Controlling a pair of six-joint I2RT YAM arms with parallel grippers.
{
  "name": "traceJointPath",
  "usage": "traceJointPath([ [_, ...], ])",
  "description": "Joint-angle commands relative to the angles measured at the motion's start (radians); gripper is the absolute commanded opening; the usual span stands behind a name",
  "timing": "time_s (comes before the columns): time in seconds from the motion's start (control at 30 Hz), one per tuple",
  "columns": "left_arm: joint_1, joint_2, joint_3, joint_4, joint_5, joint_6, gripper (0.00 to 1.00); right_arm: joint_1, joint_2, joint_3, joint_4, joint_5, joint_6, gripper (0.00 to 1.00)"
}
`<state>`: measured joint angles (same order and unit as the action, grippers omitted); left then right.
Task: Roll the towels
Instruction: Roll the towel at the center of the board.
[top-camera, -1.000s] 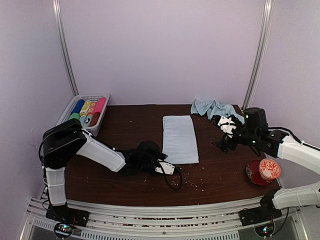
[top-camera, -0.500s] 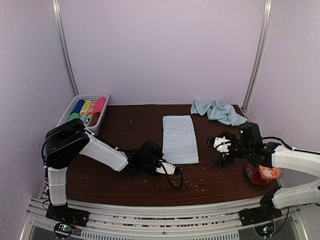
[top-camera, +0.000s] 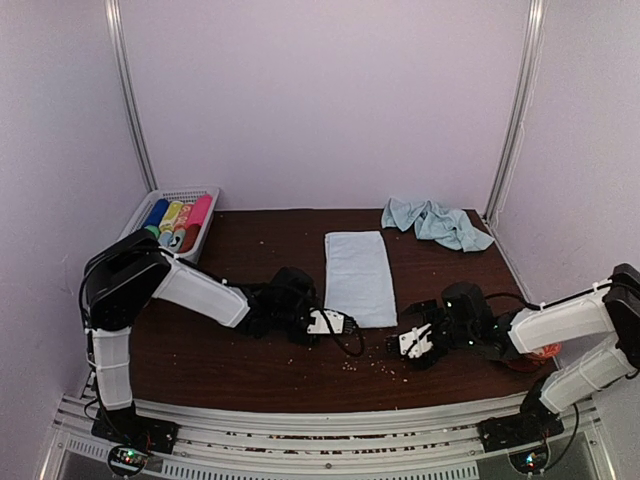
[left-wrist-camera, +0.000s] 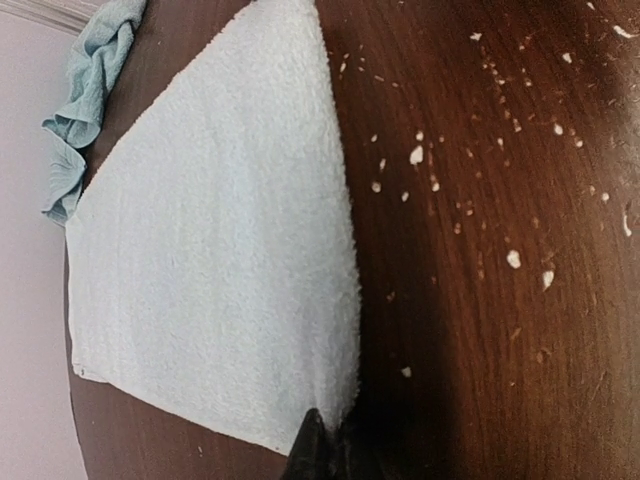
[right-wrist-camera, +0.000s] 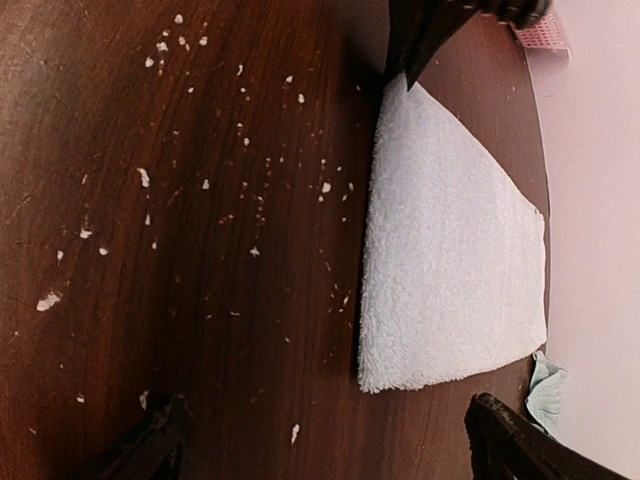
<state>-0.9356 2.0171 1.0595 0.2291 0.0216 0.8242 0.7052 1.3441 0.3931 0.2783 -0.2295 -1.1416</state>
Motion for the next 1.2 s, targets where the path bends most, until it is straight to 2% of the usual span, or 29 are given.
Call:
traceJointPath([
  [0.0,0.025,-0.038,0.017,-0.031,0.113,-0.055,0.0,0.058,0.092,-0.027,0.225,0.15,-0.049,0.94],
  [0.1,0.038,-0.048,0.017,-0.037,0.152,-0.064,0.0,0.083,0.174,-0.024,0.318,0.221,-0.04,0.91],
  [0.2,0.051,-0.063,0.01,-0.033,0.183,-0.074,0.0,0.105,0.245,-0.009,0.388,0.311,-0.03,0.84],
  [0.37,0.062,-0.067,0.013,-0.038,0.22,-0.087,0.0,0.119,0.315,-0.021,0.507,0.394,-0.037,0.81],
  [0.63,0.077,-0.078,0.014,-0.034,0.269,-0.109,0.0,0.119,0.392,-0.017,0.615,0.481,-0.034,0.8],
  [0.87,0.079,-0.078,0.017,-0.036,0.272,-0.112,0.0,0.122,0.449,-0.037,0.767,0.517,-0.068,0.73],
  [0.97,0.08,-0.075,0.019,-0.037,0.272,-0.113,0.0,0.126,0.444,-0.059,0.805,0.497,-0.084,0.61],
  [1.07,0.08,-0.071,0.021,-0.041,0.268,-0.112,0.0,0.129,0.416,-0.077,0.794,0.462,-0.085,0.41],
  [1.17,0.08,-0.066,0.029,-0.05,0.265,-0.109,0.09,0.13,0.382,-0.082,0.747,0.423,-0.072,0.16],
])
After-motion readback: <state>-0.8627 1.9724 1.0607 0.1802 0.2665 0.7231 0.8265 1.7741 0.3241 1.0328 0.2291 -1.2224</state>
